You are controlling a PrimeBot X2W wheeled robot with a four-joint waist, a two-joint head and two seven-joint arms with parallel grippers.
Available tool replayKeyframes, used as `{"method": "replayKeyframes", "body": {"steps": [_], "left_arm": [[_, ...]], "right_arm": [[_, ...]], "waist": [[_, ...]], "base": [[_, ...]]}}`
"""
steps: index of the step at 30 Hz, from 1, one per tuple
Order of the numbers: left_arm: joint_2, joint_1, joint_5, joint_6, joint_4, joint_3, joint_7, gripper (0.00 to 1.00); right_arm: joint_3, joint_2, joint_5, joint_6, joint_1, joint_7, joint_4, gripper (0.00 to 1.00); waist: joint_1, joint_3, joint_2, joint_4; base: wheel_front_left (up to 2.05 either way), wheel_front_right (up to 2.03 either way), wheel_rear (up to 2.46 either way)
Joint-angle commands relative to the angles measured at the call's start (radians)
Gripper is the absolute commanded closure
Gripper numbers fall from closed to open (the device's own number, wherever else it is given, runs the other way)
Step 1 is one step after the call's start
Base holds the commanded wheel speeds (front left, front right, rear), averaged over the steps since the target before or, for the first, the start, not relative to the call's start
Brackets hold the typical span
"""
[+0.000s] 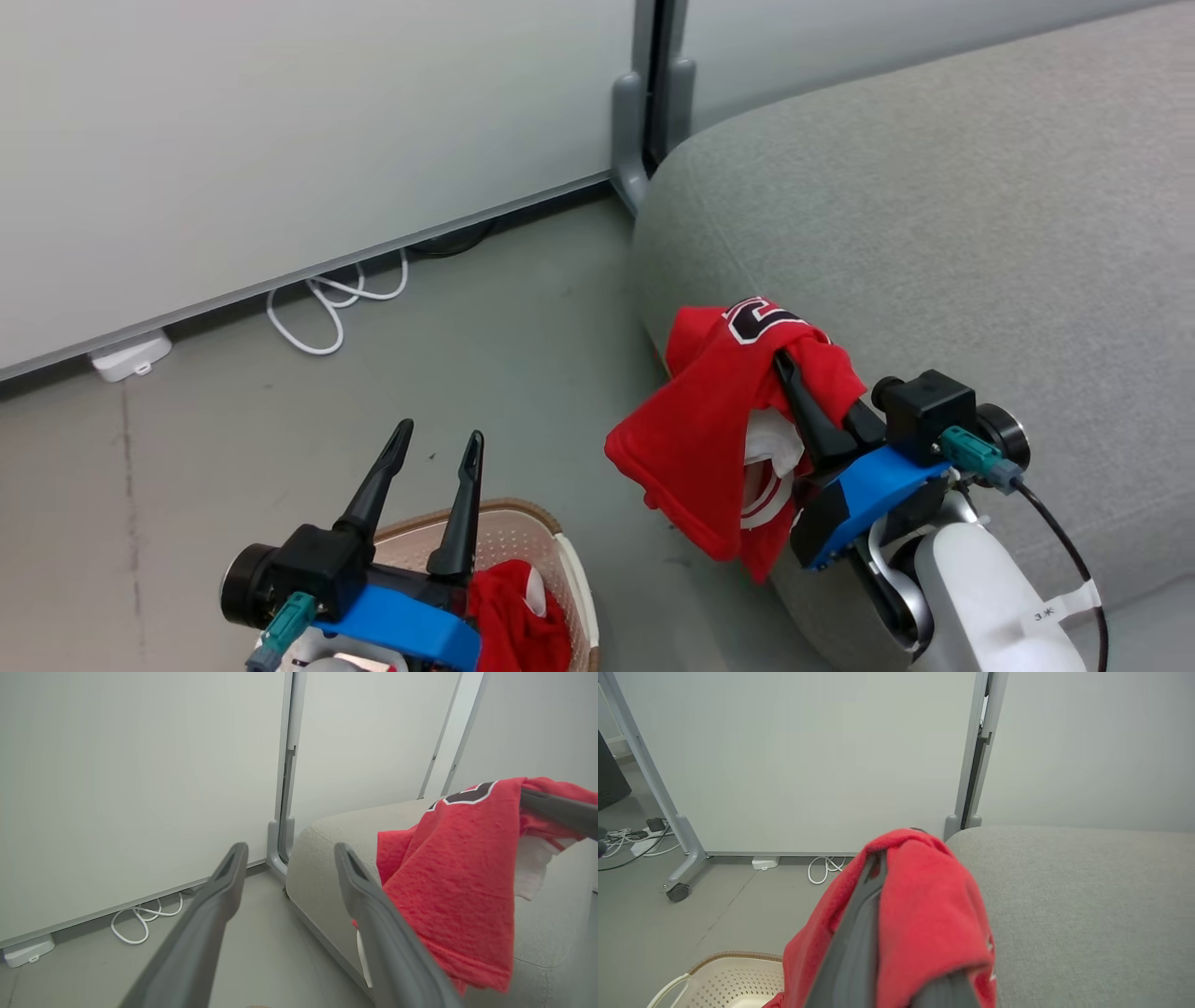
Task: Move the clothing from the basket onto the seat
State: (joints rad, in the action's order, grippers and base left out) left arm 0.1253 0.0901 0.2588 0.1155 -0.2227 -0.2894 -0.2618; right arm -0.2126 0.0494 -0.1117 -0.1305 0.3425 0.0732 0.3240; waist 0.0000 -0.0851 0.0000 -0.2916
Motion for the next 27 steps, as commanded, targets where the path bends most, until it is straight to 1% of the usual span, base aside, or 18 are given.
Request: {"method": "replayKeyframes", "body": {"steps": [1, 3, 4, 7, 12, 16, 21, 25, 27], "left_arm": [[-0.001, 0.005, -0.011, 0.008, -0.003, 0.007, -0.005, 0.0], [0.0, 0.007, -0.016, 0.009, -0.002, 0.009, -0.005, 0.0], [0.0, 0.007, -0.016, 0.009, -0.002, 0.009, -0.005, 0.0], [-0.001, 0.014, -0.023, 0.012, 0.0, 0.012, -0.005, 0.0], [0.0, 0.021, -0.03, 0.016, -0.005, 0.005, -0.005, 0.0], [0.004, 0.027, -0.03, 0.016, -0.008, 0.0, -0.005, 0.0], [0.007, 0.036, -0.031, 0.017, -0.009, -0.011, -0.005, 0.0], [0.015, 0.052, -0.038, 0.015, 0.006, -0.021, -0.005, 0.0], [0.023, 0.069, -0.043, 0.015, 0.016, -0.027, -0.005, 0.0]], "right_arm": [[-0.001, 0.002, -0.009, -0.001, -0.009, 0.007, -0.012, 1.0], [-0.004, 0.002, -0.016, -0.001, -0.015, 0.009, -0.019, 1.0], [-0.004, 0.002, -0.016, -0.001, -0.015, 0.009, -0.019, 1.0], [-0.013, 0.001, -0.028, -0.001, -0.018, 0.012, -0.027, 1.0], [-0.013, 0.001, -0.037, -0.001, -0.022, 0.018, -0.027, 1.0], [-0.001, 0.001, -0.032, -0.001, -0.02, 0.02, -0.023, 1.0], [0.023, 0.002, -0.035, -0.001, 0.013, 0.022, -0.032, 1.0], [0.048, 0.001, -0.107, -0.001, 0.086, 0.032, -0.03, 1.0], [0.088, 0.003, -0.123, -0.001, 0.146, 0.034, -0.01, 1.0]], "waist": [[0.0, -0.01, 0.0, -0.065], [0.0, -0.016, 0.0, -0.095], [0.0, -0.016, 0.0, -0.095], [0.0, -0.028, 0.0, -0.143], [0.0, -0.039, 0.0, -0.173], [0.0, -0.044, 0.0, -0.176], [0.0, -0.056, 0.0, -0.159], [0.0, -0.095, 0.0, -0.139], [0.0, -0.133, 0.0, -0.125]], "base": [[0.0, 0.0, 0.0], [0.0, 0.0, 0.0], [0.0, 0.0, 0.0], [0.0, 0.0, 0.0], [0.0, 0.0, 0.0], [0.0, 0.0, 0.0], [0.0, 0.0, 0.0], [0.0, 0.0, 0.0], [0.0, 0.0, 0.0]]}}
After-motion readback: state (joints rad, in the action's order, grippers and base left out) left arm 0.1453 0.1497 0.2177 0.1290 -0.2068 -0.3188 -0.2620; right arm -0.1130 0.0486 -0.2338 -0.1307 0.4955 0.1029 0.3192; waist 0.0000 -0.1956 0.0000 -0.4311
